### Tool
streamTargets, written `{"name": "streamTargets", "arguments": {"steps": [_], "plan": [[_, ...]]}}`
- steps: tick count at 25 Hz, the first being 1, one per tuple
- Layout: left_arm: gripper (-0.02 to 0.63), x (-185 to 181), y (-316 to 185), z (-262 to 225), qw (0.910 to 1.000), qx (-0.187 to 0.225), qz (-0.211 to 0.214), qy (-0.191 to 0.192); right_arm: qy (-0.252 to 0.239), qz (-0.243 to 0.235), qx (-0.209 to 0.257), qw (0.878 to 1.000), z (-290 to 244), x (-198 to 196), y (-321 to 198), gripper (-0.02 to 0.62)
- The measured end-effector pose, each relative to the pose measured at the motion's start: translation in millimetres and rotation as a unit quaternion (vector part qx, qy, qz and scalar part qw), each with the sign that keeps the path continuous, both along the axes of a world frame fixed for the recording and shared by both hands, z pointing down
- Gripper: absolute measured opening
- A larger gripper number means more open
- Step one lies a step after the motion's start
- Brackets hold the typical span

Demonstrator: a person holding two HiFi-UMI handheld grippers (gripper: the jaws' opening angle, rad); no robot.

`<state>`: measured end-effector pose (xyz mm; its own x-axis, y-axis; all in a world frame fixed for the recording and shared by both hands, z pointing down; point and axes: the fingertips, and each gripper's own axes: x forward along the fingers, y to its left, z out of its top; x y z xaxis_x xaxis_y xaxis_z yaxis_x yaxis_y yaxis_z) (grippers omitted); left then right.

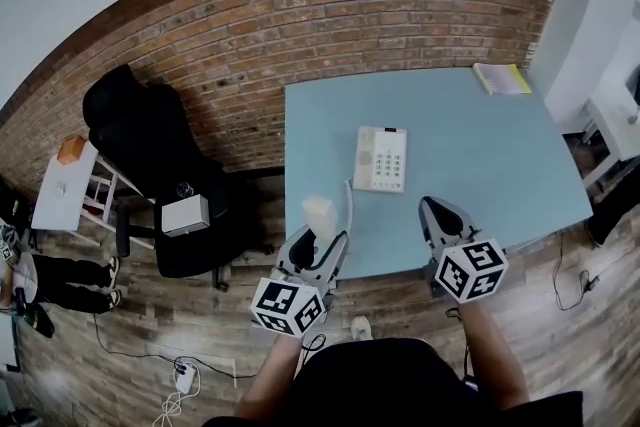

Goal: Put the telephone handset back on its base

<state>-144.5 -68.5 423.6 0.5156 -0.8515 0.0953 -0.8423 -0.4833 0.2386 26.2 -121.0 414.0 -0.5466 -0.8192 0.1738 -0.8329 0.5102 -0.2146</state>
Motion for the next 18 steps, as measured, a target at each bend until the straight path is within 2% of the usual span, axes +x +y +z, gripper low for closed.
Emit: {"name": "streamTargets", "arguments": {"steps": [18], "plan": [[0.227,-3.5,-33.1,8.6,0.9995,-0.009,0.03,0.005,0.007,0.02,-0.007,1.0,8.4,-9.0,-23.7,0.008]]}}
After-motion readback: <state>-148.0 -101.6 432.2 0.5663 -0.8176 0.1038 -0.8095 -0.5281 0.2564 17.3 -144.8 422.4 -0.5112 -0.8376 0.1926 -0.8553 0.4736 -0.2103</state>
